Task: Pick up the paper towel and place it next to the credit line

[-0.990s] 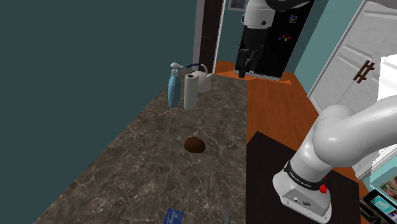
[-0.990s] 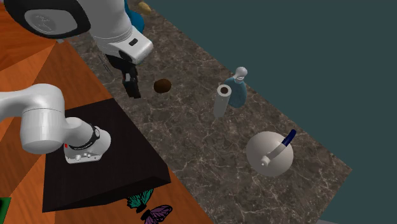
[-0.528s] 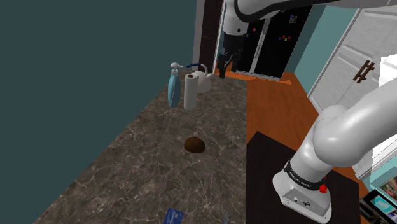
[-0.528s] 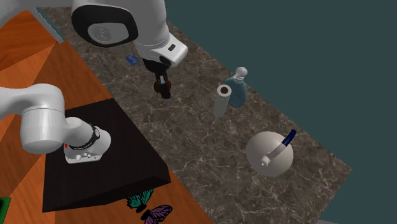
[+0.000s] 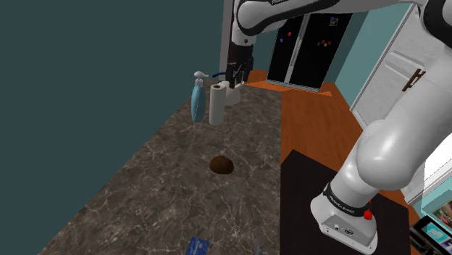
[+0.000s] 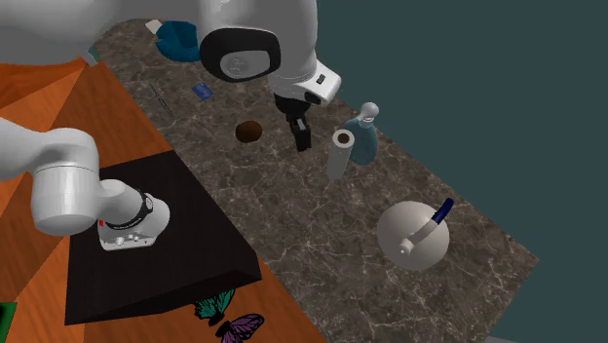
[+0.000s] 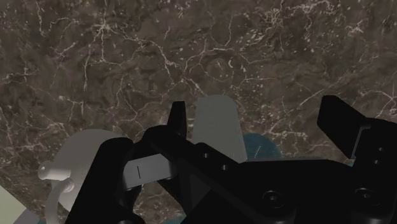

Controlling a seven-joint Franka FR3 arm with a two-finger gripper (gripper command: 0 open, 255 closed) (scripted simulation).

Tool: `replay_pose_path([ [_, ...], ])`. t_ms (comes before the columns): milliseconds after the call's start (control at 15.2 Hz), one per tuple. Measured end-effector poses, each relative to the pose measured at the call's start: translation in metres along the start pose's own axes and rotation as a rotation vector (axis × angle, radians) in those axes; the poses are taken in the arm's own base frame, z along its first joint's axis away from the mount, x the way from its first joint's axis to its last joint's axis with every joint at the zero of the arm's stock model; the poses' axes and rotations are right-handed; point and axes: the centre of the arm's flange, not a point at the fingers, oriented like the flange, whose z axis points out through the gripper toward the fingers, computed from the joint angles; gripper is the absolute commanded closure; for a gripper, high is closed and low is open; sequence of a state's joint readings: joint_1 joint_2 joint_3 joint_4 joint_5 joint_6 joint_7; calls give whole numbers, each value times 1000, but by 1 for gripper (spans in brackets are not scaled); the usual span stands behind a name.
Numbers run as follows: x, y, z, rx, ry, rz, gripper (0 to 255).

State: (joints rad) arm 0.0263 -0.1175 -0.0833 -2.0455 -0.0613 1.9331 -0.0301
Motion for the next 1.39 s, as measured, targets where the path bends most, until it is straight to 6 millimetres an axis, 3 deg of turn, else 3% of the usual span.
replay_pose_path([
  [528, 94, 6, 34, -5, 38, -22, 0],
  [726, 121, 6, 46, -7, 51, -31, 0],
  [924, 132, 8, 60, -7, 54, -32, 0],
  [1386, 134, 7, 88, -7, 54, -33, 0],
])
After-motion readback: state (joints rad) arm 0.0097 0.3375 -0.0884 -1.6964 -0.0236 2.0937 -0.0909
